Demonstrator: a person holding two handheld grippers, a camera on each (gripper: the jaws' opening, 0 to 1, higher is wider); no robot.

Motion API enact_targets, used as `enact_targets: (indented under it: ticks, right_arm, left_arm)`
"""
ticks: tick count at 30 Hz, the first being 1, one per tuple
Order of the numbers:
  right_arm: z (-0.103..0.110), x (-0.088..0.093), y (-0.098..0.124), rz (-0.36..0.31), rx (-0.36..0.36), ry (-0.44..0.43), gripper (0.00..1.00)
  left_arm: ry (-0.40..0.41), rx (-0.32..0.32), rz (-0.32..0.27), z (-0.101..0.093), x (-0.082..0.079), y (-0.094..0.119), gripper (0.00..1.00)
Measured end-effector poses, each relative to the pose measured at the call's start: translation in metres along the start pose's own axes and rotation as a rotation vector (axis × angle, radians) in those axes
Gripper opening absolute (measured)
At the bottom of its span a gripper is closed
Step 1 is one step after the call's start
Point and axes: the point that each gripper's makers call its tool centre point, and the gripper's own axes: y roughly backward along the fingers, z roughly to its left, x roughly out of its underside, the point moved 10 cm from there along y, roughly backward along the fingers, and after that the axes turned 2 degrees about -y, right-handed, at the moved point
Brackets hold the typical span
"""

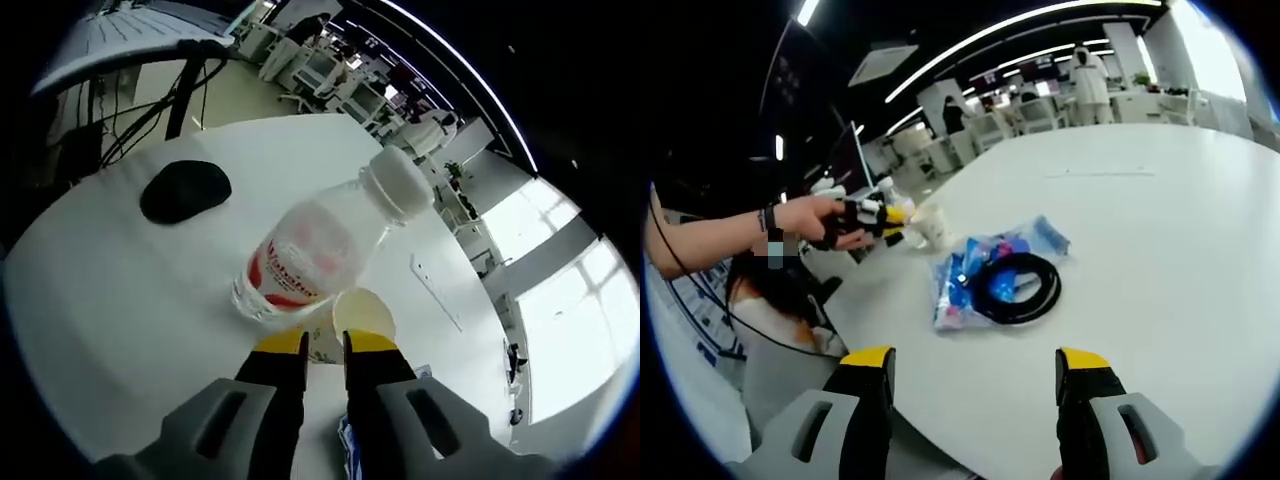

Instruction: Arrange the tabletop items into an orderly group along one side of the table until the central work area is clear of visible clutter.

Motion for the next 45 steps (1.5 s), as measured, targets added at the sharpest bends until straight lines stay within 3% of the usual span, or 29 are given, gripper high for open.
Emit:
enact_targets:
  ticks: [10, 23, 34, 40, 42, 45]
  right_arm:
    - [0.002, 0.003, 0.005, -0.013, 0.0, 0.008, 0.66]
    - [0.008, 0.012, 0.004, 0.003, -0.016, 0.02, 0.66]
    - [0.012, 0.017, 0.003, 0.023, -0.026, 0.037, 0.65]
    - [0.014, 0.026, -0.002, 0.039, -0.021, 0.027, 0.63]
    - [0.016, 0.029, -0.005, 0.052, -0.031, 0.031, 0.63]
    - [0.02, 0.033, -0.01, 0.073, -0.04, 0.034, 0.63]
  left_arm:
    - [-0.045, 0.0, 0.045, 0.021, 0.022, 0.03, 0.12]
    - [-0.077, -0.01, 0.124, 0.055, 0.068, 0.068, 0.13]
    - [-0.169, 0.02, 0.166, 0.066, 0.078, 0.077, 0.13]
    - [-0.227, 0.044, 0.189, 0.063, 0.092, 0.083, 0.14]
    - [-0.209, 0.075, 0.194, 0.062, 0.096, 0.085, 0.13]
    - [-0.253, 0.065, 0.196, 0.06, 0.101, 0.09, 0.15]
